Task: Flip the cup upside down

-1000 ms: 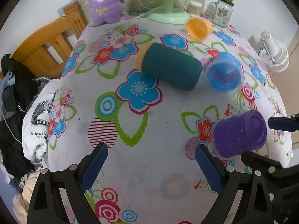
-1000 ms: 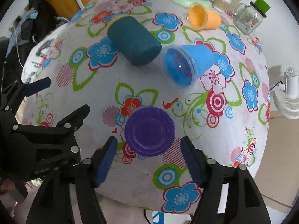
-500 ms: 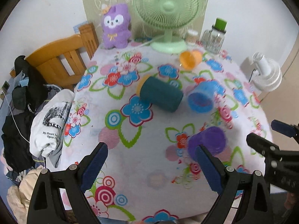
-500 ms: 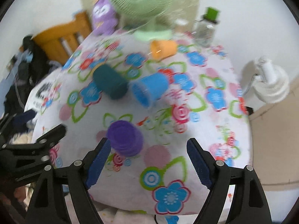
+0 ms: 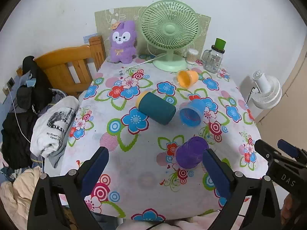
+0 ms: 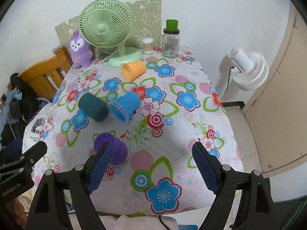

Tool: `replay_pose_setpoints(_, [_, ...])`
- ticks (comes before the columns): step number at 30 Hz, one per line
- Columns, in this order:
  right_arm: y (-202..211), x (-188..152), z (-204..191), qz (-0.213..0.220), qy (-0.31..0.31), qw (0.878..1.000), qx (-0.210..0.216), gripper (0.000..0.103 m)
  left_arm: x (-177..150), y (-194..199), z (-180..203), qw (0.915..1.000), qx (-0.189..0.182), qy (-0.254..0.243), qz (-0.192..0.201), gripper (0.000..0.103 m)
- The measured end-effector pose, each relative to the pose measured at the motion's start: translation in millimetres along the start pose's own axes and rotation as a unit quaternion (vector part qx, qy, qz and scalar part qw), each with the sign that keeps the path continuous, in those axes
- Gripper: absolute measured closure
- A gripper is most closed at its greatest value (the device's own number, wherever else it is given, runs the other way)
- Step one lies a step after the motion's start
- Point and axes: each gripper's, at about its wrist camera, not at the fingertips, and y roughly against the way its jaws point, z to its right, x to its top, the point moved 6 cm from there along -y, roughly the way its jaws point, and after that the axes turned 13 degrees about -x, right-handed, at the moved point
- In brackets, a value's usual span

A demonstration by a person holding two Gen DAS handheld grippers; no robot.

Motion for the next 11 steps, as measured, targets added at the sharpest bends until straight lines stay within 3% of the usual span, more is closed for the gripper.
replay_pose_setpoints(11, [8.5, -2.9, 0.0, 0.012, 0.003, 1.000, -0.005, 0.017, -3.5, 9.7, -1.0, 0.9998, 0.004, 0.005, 0.017, 0.003])
